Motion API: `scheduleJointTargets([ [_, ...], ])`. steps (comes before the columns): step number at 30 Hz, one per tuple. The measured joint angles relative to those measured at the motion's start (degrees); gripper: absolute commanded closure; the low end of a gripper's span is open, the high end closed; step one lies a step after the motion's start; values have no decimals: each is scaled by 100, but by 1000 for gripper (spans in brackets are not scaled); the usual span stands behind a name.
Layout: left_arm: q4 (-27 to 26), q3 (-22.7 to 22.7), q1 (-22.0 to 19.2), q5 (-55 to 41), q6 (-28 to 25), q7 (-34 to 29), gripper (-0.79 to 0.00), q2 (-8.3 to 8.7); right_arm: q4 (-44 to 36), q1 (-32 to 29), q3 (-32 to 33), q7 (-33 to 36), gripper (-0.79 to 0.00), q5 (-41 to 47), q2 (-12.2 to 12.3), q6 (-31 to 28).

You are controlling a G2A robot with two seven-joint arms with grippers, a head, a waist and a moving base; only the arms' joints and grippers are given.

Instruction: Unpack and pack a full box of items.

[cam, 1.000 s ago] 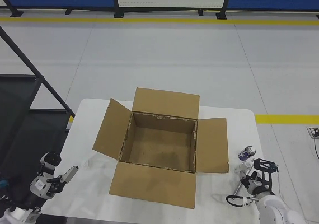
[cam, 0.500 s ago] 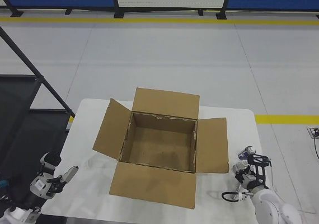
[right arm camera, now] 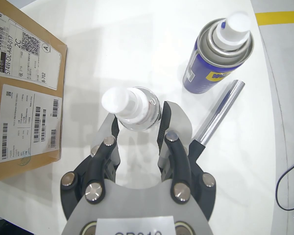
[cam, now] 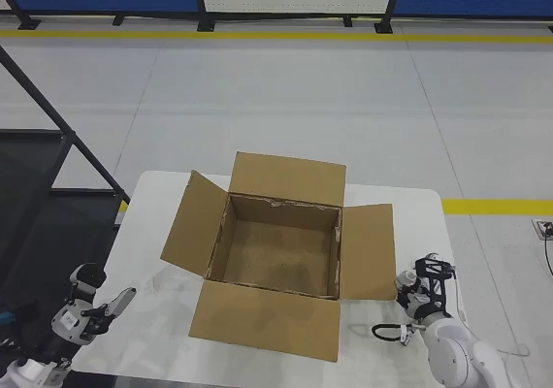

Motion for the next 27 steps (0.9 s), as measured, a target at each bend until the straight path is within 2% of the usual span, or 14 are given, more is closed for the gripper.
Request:
scheduleJointTargets([
  [4,0,0,0,0,0,0,-785,0,-95,-102,124,85,-785,-60,11,24],
  [8,0,0,0,0,0,0,-785,0,-556,-510,566,327,-785,-81,68,38],
  [11,0,0,0,0,0,0,-785,0,-969,-801,1058,822,-785,52,122,8],
  [14,0,0,0,0,0,0,-785,0,-1120,-827,1460,1481,-785,173,178,-129],
  [19,0,0,0,0,0,0,-785,0,-843,-305,1608,2990,-785,-33,278,-343],
  [21,0,0,0,0,0,0,-785,0,-598,61,1498,3622,-751,-225,314,-420],
  [25,0,0,0,0,0,0,-785,0,-163,652,1183,4365,-739,-498,333,-389],
  [26,0,0,0,0,0,0,-785,0,-68,759,1112,4479,-727,-534,333,-371],
  [27,0,0,0,0,0,0,-785,0,49,885,1033,4576,-665,-572,330,-333],
])
